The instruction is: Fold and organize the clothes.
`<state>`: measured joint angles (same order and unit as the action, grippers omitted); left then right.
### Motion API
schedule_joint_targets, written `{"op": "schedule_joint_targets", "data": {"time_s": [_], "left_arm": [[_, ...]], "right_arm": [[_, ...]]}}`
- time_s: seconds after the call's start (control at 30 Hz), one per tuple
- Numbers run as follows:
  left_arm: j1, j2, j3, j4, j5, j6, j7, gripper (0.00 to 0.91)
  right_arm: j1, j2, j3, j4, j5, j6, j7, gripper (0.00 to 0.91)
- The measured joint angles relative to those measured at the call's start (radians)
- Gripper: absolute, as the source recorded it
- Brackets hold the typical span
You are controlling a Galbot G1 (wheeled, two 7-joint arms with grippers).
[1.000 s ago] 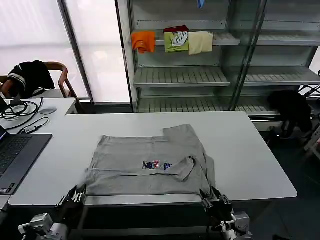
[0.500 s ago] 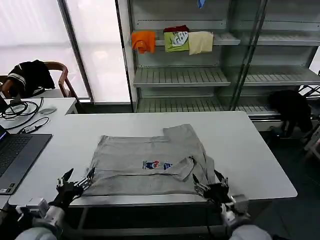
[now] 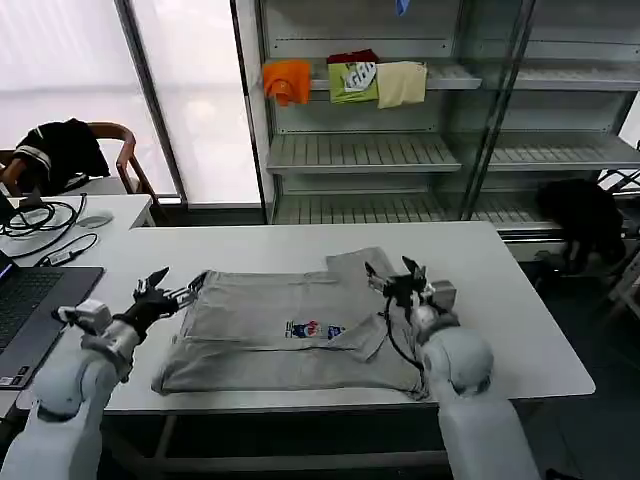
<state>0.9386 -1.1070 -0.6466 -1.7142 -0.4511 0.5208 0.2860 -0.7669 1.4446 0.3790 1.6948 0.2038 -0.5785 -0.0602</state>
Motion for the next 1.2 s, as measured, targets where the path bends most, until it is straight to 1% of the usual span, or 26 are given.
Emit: {"op": "schedule_joint_targets", "data": {"time_s": [0.23,0.37,0.53,0.83,1.2], "left_arm": [[-0.163,-0.011,0.082,0.171,0.053,0.027,0.006,0.907],[-0.222,-0.023,0.111,0.257,0.089,0.035,0.013,0.907],[-0.267,-0.034,0.131,0.335,0.127,0.042,0.017,0.907],[-0.3,-0.046,0.159,0.397,0.171,0.049,0.024,0.907],[-0.308,-0.052,0.169,0.429,0.208,0.053,0.026,0.907]], "right_arm": [[0.173,0.057,0.006,-0.235,-0.057,-0.001,-0.042,0.907],[0.23,0.085,0.016,-0.348,-0.101,-0.002,-0.074,0.907],[0.279,0.101,0.027,-0.463,-0.144,-0.002,-0.092,0.907],[0.331,0.107,0.045,-0.584,-0.178,-0.001,-0.101,0.907],[0.361,0.104,0.05,-0.659,-0.193,-0.001,-0.097,0.907]]}}
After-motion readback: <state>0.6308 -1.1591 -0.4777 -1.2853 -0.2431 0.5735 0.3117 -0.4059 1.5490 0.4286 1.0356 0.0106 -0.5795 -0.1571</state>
